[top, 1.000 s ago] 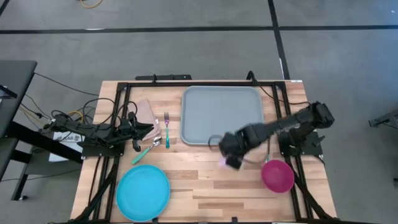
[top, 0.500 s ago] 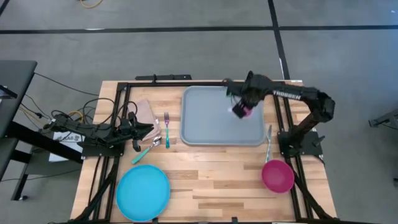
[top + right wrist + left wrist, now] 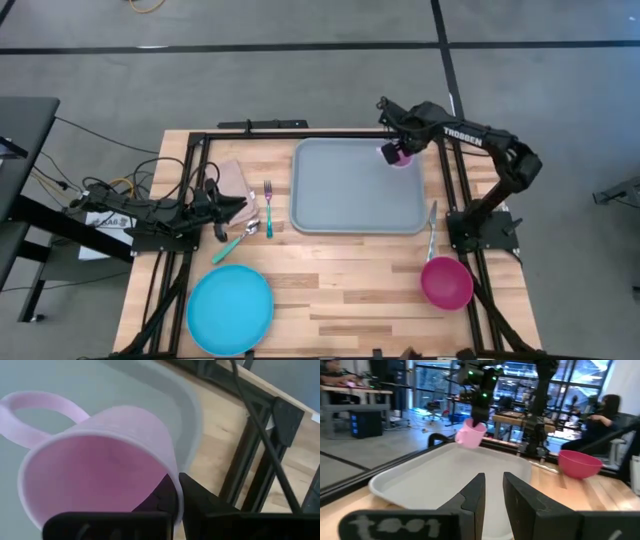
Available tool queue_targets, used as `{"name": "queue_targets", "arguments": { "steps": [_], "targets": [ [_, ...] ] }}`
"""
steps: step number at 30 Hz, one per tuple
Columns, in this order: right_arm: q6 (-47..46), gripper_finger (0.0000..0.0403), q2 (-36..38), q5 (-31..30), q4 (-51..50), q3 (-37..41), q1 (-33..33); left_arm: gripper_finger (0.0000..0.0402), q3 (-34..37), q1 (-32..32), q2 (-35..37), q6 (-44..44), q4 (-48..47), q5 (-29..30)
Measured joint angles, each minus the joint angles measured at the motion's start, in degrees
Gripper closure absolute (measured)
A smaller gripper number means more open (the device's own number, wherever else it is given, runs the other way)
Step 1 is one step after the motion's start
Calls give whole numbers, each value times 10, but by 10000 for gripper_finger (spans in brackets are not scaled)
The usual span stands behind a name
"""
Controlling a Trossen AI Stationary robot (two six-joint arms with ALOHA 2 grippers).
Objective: Set up tray
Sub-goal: Put the pink cup on the top right of the gray serving tray
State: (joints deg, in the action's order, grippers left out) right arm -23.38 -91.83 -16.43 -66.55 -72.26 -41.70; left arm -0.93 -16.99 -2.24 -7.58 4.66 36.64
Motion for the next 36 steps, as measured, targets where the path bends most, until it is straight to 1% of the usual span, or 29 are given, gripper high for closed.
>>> {"name": "queue_targets", "arguments": {
  "steps": [3,7,15,20,25,29,36],
  "targets": [
    [21,396,0,2,25,17,-26,345,1,0,0,2,7,29],
    [38,396,0,40,75,34,-56,345,1,0,0,3,10,52],
    [31,388,-3,51,77,36,-89,345,1,0,0,9,11,61],
    [29,387,-3,79,72,36,-102,345,1,0,0,23,13,61],
    [25,374,-3,75,73,36,-102,345,1,0,0,24,13,63],
    [-5,362,-3,55,79,36,-102,345,1,0,0,24,13,63],
    [-10,352,-3,56,86,36,-101,345,1,0,0,24,13,63]
  ]
}}
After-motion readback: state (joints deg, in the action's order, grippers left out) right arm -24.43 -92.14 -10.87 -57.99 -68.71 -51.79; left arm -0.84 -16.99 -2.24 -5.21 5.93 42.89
